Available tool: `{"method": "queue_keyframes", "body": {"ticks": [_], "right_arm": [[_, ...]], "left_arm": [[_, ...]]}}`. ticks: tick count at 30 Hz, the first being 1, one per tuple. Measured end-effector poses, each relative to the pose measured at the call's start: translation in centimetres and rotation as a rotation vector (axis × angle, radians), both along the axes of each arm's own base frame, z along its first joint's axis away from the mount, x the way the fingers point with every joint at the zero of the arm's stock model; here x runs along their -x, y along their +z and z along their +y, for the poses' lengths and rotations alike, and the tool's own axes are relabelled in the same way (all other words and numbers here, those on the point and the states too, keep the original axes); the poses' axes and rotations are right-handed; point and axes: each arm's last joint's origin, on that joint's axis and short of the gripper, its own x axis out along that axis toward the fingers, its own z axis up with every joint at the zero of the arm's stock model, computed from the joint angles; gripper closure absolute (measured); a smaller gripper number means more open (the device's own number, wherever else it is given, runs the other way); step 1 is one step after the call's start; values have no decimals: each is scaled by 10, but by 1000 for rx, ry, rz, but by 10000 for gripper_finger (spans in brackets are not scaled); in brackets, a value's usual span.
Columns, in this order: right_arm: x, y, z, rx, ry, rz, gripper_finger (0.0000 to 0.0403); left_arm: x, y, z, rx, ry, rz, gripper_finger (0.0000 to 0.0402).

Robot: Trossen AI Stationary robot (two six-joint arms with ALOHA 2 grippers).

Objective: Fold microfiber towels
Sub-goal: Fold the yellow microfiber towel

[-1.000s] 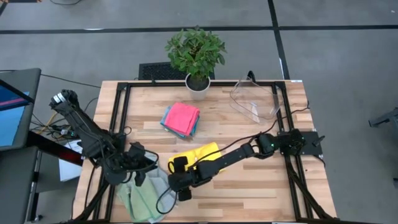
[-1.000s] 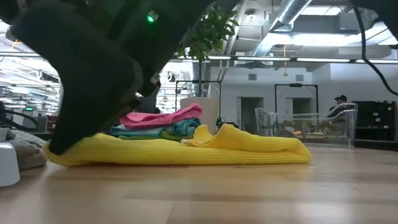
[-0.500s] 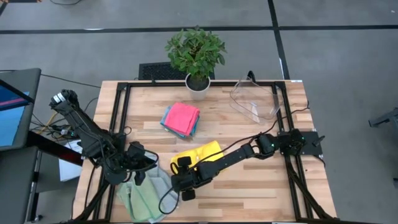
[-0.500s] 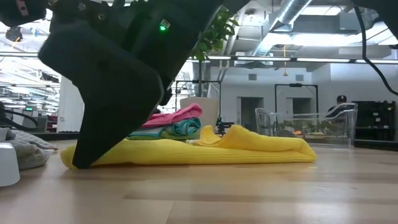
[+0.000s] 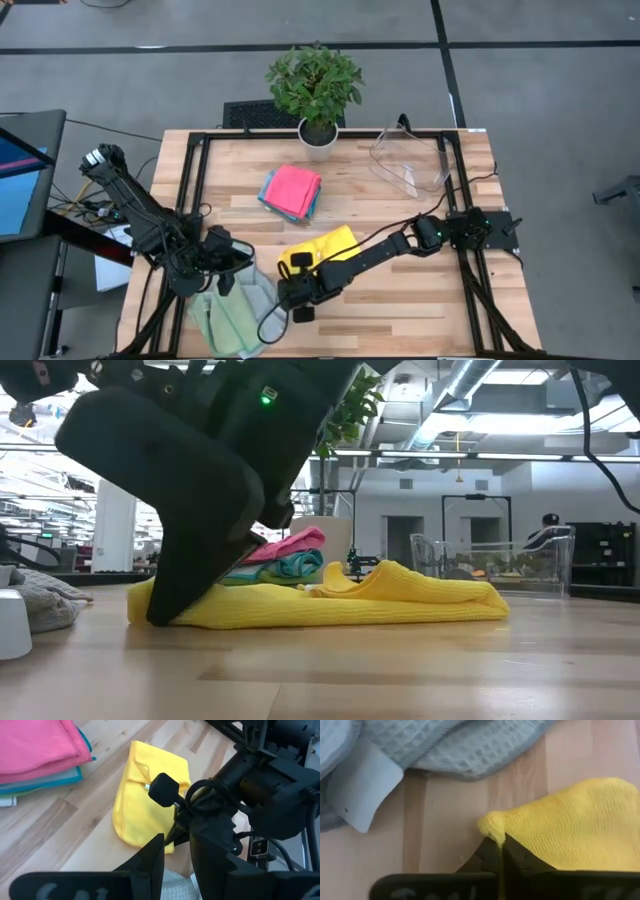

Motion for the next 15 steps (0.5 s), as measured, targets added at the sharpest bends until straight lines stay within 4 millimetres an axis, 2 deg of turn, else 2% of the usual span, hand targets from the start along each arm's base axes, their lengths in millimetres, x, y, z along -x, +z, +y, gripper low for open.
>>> {"method": "queue_keyframes", "body": {"ticks": [2,5,7,10,15], "right_arm": [[0,5,1,-18,-26,-6,386],[1,10,2,-71,-110,-16,367],[6,21,1,-87,-174,-10,361],[9,37,5,-133,-224,-37,372],[21,49,11,-138,-331,-27,388]], "left_arm": [[0,0,0,-6,6,-6,317],[0,0,1,-30,11,-15,317],[0,0,1,-46,12,-20,317],[0,1,2,-68,15,-26,317],[0,1,3,-94,25,-39,317]]}}
